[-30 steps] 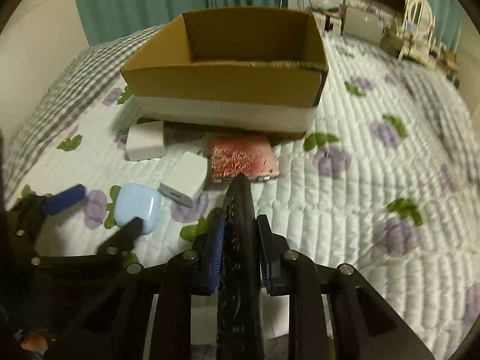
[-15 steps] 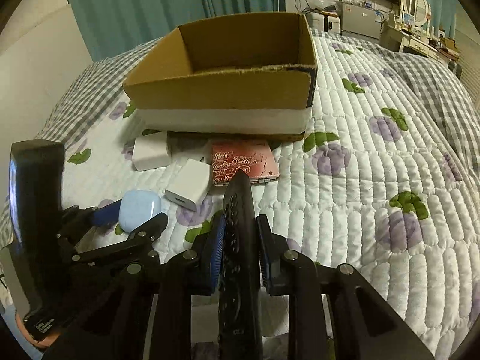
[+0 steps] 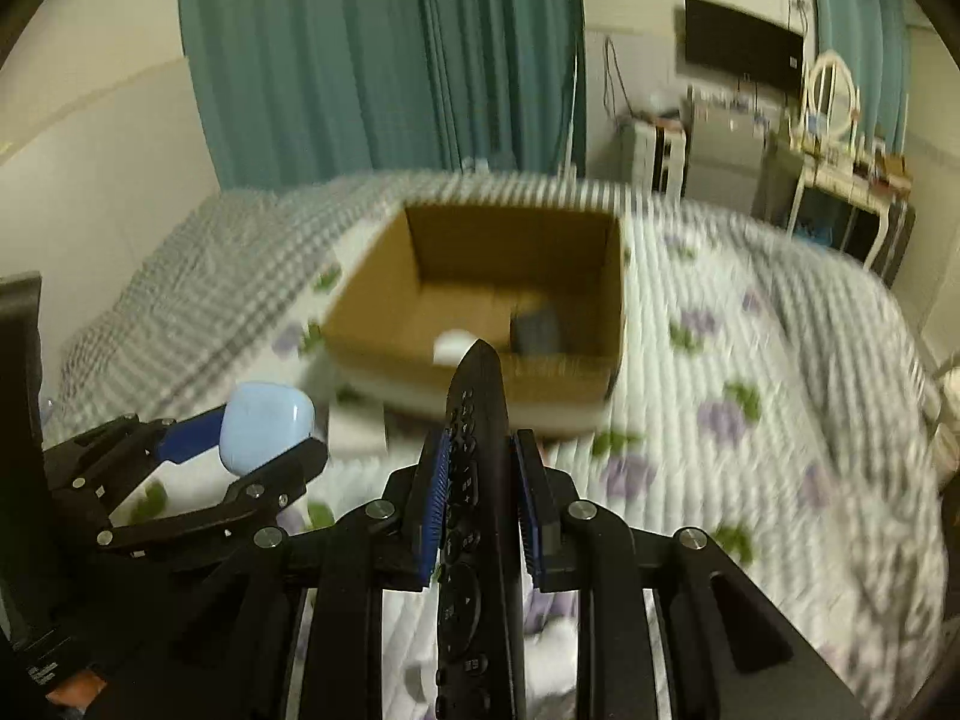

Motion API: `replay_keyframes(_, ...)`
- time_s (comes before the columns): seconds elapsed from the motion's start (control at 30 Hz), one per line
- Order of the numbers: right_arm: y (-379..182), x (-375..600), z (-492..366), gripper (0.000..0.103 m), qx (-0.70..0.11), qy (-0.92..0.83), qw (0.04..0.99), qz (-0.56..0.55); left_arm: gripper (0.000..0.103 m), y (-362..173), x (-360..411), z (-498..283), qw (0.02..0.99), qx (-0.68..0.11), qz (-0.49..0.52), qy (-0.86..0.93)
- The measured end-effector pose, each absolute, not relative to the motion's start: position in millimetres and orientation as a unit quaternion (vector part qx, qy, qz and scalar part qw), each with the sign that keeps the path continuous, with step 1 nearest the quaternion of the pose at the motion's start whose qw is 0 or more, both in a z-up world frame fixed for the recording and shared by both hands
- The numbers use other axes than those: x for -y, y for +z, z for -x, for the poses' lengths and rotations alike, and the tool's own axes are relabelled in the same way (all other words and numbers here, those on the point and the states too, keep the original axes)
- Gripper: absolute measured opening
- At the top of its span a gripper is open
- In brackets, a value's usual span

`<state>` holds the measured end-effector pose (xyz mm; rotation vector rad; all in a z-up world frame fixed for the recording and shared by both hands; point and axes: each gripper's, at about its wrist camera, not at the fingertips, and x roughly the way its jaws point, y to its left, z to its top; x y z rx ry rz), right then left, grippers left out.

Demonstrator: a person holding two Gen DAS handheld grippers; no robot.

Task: Organize rigid objects
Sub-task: 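Grasp the light-blue earbud case with the left gripper while the right carries the remote, drop both in box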

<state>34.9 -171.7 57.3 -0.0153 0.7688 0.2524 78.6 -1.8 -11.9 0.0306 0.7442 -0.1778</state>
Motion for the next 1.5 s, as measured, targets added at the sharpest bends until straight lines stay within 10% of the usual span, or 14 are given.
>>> replay_keyframes(0.47, 121, 177, -127, 0.021, -0.302, 0.118, 0.946, 0.016, 0.052, 38, 8, -183, 0.949, -0.304, -0.030, -0.078)
replay_keyframes(1.0, 39, 185, -204, 0.021, -0.362, 0.123, 0.924, 0.018, 0.052, -59, 26, -258, 0.926, -0.368, -0.053, -0.069)
replay_keyframes(1.5, 25, 175, -224, 0.021, -0.366, 0.136, 0.921, 0.000, 0.062, -32, 2, -246, 0.936, -0.345, -0.031, -0.058)
